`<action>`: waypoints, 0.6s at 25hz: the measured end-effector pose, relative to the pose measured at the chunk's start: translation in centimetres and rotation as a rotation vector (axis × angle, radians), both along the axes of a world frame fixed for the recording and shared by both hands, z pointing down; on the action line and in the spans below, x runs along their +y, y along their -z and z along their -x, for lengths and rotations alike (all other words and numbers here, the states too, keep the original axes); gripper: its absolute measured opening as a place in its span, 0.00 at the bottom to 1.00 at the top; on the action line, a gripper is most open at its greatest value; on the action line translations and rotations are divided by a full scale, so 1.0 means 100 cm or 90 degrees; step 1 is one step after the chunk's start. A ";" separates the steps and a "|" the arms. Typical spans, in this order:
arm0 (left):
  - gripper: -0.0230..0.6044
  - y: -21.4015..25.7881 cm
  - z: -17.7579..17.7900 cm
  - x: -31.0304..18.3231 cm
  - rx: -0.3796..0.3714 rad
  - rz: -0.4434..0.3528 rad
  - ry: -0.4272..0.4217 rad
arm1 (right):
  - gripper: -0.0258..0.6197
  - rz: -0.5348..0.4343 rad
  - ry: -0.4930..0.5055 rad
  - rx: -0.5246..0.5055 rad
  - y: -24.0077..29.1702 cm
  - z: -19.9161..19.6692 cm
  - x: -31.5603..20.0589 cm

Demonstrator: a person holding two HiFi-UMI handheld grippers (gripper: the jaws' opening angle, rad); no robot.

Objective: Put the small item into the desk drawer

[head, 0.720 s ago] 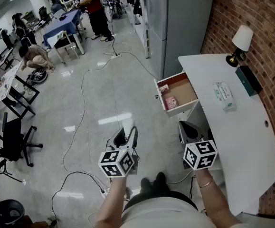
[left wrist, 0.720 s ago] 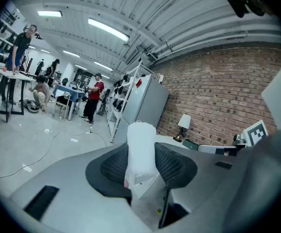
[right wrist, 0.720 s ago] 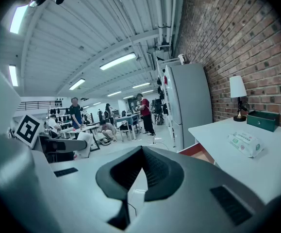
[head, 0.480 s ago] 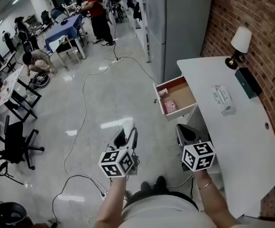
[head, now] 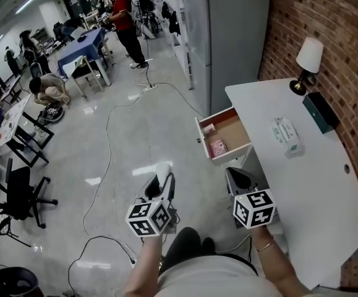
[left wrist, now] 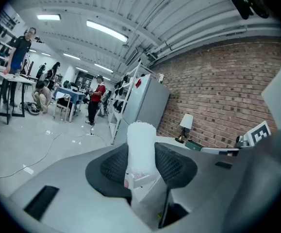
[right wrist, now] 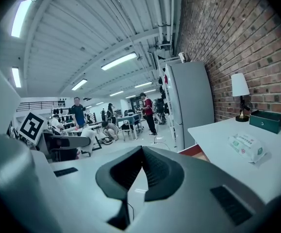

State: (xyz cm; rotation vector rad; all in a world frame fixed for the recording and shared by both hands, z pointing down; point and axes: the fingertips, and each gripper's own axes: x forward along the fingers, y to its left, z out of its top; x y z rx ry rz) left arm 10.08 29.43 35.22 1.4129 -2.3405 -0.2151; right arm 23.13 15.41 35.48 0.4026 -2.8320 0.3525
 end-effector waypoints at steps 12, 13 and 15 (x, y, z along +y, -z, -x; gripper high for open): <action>0.33 -0.024 0.089 -0.071 0.005 0.017 -0.012 | 0.05 0.010 -0.028 0.010 -0.015 0.079 -0.066; 0.33 -0.028 0.102 -0.081 0.008 0.017 -0.019 | 0.05 0.009 -0.034 0.010 -0.016 0.091 -0.076; 0.33 -0.033 0.131 -0.102 0.012 0.019 -0.034 | 0.05 0.011 -0.047 0.010 -0.017 0.117 -0.096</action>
